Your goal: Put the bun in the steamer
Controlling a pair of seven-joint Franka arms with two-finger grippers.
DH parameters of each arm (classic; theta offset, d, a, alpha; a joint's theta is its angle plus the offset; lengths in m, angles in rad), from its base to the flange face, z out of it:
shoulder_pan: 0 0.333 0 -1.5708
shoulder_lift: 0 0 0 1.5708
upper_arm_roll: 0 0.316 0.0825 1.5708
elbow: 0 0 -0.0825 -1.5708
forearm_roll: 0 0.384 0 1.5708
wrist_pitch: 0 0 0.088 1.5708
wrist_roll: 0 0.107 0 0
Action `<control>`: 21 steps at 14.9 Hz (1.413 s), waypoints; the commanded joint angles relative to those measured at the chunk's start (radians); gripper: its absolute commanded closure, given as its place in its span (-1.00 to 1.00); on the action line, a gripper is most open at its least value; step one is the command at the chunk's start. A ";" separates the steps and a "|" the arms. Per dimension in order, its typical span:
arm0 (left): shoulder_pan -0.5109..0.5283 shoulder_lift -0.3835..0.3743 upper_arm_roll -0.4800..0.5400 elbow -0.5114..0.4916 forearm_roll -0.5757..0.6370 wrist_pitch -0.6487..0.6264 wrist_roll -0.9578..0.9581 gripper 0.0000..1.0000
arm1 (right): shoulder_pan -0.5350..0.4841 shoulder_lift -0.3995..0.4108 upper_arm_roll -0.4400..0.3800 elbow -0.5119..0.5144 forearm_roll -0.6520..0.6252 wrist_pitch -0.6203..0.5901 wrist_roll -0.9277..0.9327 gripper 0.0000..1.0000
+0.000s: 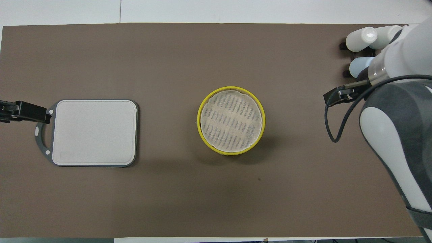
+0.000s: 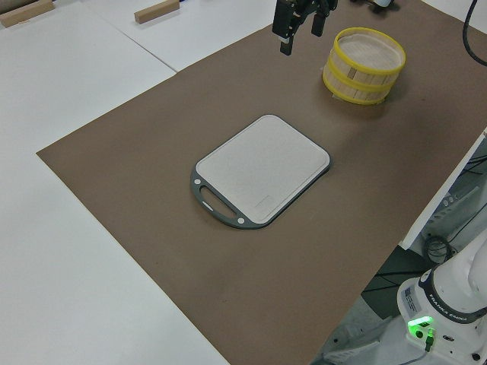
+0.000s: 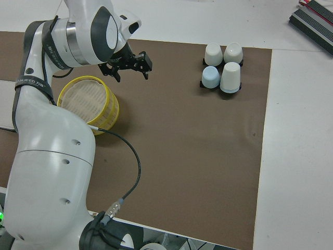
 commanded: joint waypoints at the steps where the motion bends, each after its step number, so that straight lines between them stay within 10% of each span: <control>1: 0.000 -0.005 0.004 0.003 -0.007 -0.009 0.009 -1.00 | -0.052 -0.075 0.013 -0.089 0.008 0.009 -0.020 -1.00; 21: -0.001 -0.013 0.004 -0.005 -0.007 -0.009 0.009 -1.00 | -0.171 -0.055 0.012 -0.056 0.016 0.008 -0.077 -1.00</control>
